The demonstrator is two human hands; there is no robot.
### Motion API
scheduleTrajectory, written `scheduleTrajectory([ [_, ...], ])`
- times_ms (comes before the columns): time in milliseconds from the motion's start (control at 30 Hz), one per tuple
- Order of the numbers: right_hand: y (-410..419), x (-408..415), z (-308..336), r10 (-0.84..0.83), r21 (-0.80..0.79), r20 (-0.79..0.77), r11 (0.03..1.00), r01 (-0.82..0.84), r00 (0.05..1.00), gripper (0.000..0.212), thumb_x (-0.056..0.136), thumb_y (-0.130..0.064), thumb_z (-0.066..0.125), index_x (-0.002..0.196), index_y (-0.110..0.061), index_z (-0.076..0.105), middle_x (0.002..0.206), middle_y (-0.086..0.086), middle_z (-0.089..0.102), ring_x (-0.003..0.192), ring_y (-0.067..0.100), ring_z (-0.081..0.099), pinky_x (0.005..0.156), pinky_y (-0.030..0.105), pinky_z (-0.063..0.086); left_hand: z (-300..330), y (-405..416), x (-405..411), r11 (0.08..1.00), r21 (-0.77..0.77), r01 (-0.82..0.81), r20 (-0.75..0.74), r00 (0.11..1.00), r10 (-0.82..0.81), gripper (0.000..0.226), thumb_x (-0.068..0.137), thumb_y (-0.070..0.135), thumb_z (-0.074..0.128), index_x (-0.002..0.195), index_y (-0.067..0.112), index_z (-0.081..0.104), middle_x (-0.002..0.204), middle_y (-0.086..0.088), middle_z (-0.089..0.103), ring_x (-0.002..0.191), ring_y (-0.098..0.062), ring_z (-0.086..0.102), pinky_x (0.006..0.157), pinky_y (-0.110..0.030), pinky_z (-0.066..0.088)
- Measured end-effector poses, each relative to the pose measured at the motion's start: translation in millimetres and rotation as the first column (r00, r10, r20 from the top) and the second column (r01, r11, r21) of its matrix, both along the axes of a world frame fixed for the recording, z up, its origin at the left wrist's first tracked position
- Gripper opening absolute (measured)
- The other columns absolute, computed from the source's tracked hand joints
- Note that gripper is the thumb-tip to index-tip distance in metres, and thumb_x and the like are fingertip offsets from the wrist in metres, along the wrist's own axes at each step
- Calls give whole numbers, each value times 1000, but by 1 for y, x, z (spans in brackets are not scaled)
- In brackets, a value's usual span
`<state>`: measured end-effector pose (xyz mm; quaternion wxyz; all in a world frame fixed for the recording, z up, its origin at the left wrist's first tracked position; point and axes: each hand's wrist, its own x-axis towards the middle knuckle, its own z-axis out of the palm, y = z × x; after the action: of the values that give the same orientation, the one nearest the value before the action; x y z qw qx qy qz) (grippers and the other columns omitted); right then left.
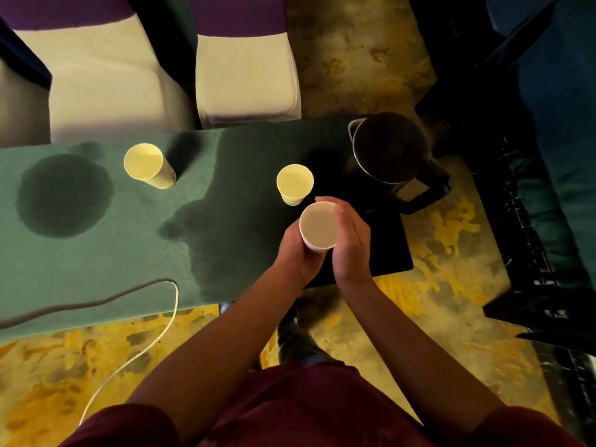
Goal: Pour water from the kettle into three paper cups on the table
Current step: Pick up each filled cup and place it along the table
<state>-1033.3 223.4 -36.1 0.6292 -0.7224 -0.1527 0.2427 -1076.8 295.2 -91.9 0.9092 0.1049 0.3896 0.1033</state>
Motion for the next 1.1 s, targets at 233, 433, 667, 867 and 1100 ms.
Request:
scheduleTrajectory([
  [233,33,-19,34,82,92,9,992,-83,997,37,109,-4,35,118,-17,69,105,-27,74,106,2,69,82,14,53,16,19,-23,990,-23,-140,45,989,140,61,93,28,63,147,7,44,120,-11,63,117,-29,60,96,-40,52],
  [433,87,-59,38,188,209,-80,963,-168,979,37,105,-8,37,113,-6,73,107,5,78,104,21,72,91,31,56,33,62,-69,953,-30,-302,10,953,302,28,96,23,54,117,8,64,111,-10,69,113,-27,62,99,-37,48],
  [667,161,-135,36,313,232,-55,928,-293,948,37,98,-17,42,110,-4,75,113,13,77,109,30,71,97,36,55,40,127,-152,898,-54,-437,30,898,439,29,103,27,43,112,11,66,105,-7,70,102,-22,66,87,-33,52],
  [867,220,-204,33,400,216,-59,900,-380,915,37,96,-17,44,111,-5,75,117,15,75,113,29,69,102,38,52,42,186,-228,872,29,-488,23,873,487,30,102,28,47,123,10,57,109,-11,65,106,-25,62,89,-36,50],
  [1100,289,-267,30,448,266,-48,867,-421,893,34,93,-29,47,102,-11,75,103,-5,78,102,13,70,94,25,52,50,253,-293,873,199,-445,-70,882,466,25,103,23,44,105,9,64,96,-11,68,89,-22,65,75,-31,56],
])
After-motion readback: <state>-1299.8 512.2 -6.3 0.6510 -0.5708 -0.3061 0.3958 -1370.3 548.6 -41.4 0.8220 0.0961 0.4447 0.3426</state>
